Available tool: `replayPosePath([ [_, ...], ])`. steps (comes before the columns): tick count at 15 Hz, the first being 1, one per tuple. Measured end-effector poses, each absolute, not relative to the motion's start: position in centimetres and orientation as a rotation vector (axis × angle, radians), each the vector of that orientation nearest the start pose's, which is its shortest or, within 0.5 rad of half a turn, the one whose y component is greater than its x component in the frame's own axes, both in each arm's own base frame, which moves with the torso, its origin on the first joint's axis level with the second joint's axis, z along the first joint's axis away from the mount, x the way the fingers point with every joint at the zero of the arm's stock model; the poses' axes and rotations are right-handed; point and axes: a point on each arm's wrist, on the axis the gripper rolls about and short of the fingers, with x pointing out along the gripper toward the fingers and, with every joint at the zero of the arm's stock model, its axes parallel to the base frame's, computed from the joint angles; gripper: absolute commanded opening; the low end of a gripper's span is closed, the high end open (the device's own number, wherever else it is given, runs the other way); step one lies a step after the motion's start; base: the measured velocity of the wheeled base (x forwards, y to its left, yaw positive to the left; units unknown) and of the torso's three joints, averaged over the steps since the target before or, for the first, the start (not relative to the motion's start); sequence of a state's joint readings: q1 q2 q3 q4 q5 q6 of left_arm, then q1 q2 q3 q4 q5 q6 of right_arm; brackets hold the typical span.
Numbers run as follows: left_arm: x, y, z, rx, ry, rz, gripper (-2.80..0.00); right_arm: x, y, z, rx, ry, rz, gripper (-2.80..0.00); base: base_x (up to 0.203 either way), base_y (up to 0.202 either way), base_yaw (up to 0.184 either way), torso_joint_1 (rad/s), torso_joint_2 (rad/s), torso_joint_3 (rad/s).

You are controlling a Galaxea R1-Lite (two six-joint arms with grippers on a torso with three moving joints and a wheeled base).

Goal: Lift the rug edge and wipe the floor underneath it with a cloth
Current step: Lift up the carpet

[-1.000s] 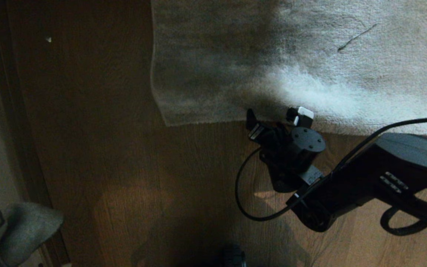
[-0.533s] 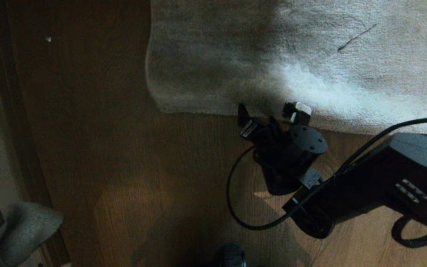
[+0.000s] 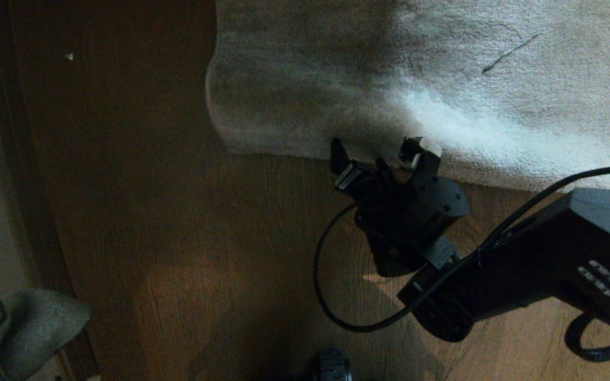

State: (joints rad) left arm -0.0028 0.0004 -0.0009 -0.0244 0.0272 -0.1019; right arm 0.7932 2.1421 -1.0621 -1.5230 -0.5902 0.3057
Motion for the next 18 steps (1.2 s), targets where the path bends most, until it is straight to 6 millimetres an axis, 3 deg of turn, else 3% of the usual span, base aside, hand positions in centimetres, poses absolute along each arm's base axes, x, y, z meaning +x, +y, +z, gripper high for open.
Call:
replayPosePath([
  [5,-2.3,0.1,7.8,-0.102,-0.026,0.023,-2.80,27.6,28.5,16.4,0.572,-0.262,0.288,0.00,0.000,0.000,0.000,0.000,0.00,0.000],
  [9,-2.3,0.1,7.8,-0.102,-0.026,0.024,-2.80,24.8,30.0,13.3,0.571,-0.135,0.358,0.00,0.000,0.000,0.000,0.000,0.00,0.000],
  [11,-2.3,0.1,7.8,-0.103,-0.026,0.023,-2.80,24.4,30.6,11.8,0.562,-0.093,0.371,0.00,0.000,0.000,0.000,0.000,0.00,0.000],
  [14,-2.3,0.1,7.8,-0.102,-0.026,0.023,-2.80,24.9,31.1,9.6,0.530,-0.057,0.353,0.00,0.000,0.000,0.000,0.000,0.00,0.000],
  [18,-2.3,0.1,7.8,-0.103,-0.026,0.023,-2.80,27.3,30.1,7.9,0.491,-0.053,0.277,0.00,0.000,0.000,0.000,0.000,0.00,0.000],
])
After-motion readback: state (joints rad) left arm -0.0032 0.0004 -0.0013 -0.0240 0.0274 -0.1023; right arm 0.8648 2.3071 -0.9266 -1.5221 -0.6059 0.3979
